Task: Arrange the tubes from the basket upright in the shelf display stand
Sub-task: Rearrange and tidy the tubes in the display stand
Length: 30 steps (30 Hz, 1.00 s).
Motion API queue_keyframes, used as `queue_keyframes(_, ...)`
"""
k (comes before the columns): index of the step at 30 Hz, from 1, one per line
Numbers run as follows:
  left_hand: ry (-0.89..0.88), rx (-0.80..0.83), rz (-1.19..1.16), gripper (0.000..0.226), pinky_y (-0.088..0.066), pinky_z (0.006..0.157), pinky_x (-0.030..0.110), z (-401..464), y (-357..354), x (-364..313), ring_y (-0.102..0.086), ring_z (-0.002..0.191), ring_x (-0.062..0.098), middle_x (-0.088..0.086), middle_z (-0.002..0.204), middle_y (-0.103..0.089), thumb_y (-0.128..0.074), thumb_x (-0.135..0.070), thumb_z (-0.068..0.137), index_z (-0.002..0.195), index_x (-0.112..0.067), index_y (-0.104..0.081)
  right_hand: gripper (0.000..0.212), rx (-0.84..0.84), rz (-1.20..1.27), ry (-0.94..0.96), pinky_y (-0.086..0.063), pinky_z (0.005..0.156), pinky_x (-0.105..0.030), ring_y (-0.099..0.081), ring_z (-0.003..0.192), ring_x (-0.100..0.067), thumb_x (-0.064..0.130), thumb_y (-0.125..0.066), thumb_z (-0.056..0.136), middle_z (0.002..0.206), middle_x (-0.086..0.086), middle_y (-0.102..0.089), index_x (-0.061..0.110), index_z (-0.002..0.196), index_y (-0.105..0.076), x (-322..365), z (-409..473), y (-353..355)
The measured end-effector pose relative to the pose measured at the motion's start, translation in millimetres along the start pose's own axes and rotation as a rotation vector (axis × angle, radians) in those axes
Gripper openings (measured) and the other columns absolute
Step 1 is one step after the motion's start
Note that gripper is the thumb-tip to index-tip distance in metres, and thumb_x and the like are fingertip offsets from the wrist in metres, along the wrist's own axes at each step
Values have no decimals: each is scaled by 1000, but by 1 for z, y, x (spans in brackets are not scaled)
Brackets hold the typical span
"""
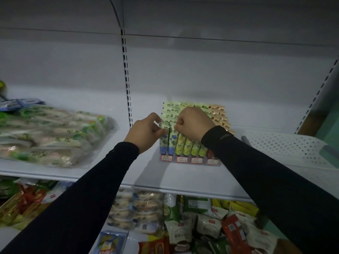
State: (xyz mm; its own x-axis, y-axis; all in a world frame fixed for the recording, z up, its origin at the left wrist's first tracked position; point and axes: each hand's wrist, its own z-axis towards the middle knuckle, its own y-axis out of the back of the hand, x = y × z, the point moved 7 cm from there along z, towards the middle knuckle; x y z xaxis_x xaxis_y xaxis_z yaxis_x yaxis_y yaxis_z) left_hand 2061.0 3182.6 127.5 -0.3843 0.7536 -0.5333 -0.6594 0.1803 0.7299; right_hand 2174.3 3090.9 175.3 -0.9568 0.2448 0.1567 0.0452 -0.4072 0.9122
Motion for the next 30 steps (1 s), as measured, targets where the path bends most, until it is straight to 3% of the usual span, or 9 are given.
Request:
queue_keyframes(5, -4, -10, 8, 26, -39, 59, 19, 0, -3, -1, -56, 70, -5, -20, 73, -64, -66, -41, 90, 99, -30, -44, 33, 5, 26, 8, -56, 70, -37, -60, 58, -27, 18, -62, 88, 65, -17, -64, 7, 58, -58, 0, 2, -1)
queue_keyframes(7, 4, -10, -4, 28, -40, 61, 19, -1, -3, -1, -56, 71, -5, -20, 75, -62, -68, -41, 89, 99, -31, -44, 32, 8, 57, 3, -56, 67, -35, -62, 61, -31, 20, -63, 89, 69, -19, -67, -2, 65, -63, -3, 2, -3)
queue_keyframes(10, 10, -3, -8, 29, -41, 61, 19, -1, -3, 1, -58, 72, -4, -19, 75, -63, -70, -41, 88, 98, -32, -44, 28, -3, 75, 4, -55, 66, -33, -65, 64, -29, 22, -64, 89, 74, -17, -70, -1, 74, -70, -4, 2, -4)
queue_keyframes(13, 17, -1, -28, 29, -40, 60, 17, -1, -2, 0, -60, 74, -2, -16, 77, -66, -70, -40, 87, 100, -30, -46, 30, -6, 56, 19, -54, 66, -32, -59, 58, -24, 21, -63, 90, 66, -16, -65, -2, 72, -68, -1, 3, -4)
queue_keyframes(16, 24, -14, -46, 30, -47, 65, 25, -3, -2, 1, -63, 77, 6, -13, 81, -68, -71, -41, 86, 100, -30, -47, 35, -6, 54, 21, -55, 72, -33, -55, 55, -22, 22, -63, 90, 60, -11, -59, 2, 63, -61, -2, 4, -3)
queue_keyframes(20, 39, -26, -57, 31, -50, 70, 30, -4, -3, 3, -64, 78, 11, -13, 80, -67, -71, -42, 85, 101, -30, -48, 32, 3, 57, 19, -55, 73, -34, -64, 64, -24, 24, -64, 90, 70, -14, -68, 0, 69, -67, 0, 3, -4)
queue_keyframes(23, 39, -34, -65, 30, -49, 69, 29, -5, -3, 1, -63, 76, 10, -12, 79, -66, -71, -40, 86, 102, -27, -49, 32, -10, 24, 16, -54, 72, -33, -61, 61, -21, 25, -64, 90, 63, -8, -64, 7, 64, -65, 1, 2, -3)
queue_keyframes(28, 24, -65, -39, 30, -49, 70, 30, -7, -3, -3, -62, 73, 12, -9, 81, -68, -70, -37, 88, 105, -22, -50, 30, -3, 12, -17, -43, 61, -26, -61, 66, -18, 30, -64, 91, 72, -2, -67, 10, 69, -68, -1, 0, -6)
queue_keyframes(30, 26, -76, -29, 31, -50, 71, 31, -7, -3, -3, -62, 73, 14, -7, 82, -69, -70, -37, 88, 106, -21, -50, 33, -8, -12, -25, -40, 60, -26, -58, 63, -17, 30, -63, 92, 66, 0, -61, 13, 63, -63, -1, -1, -5)
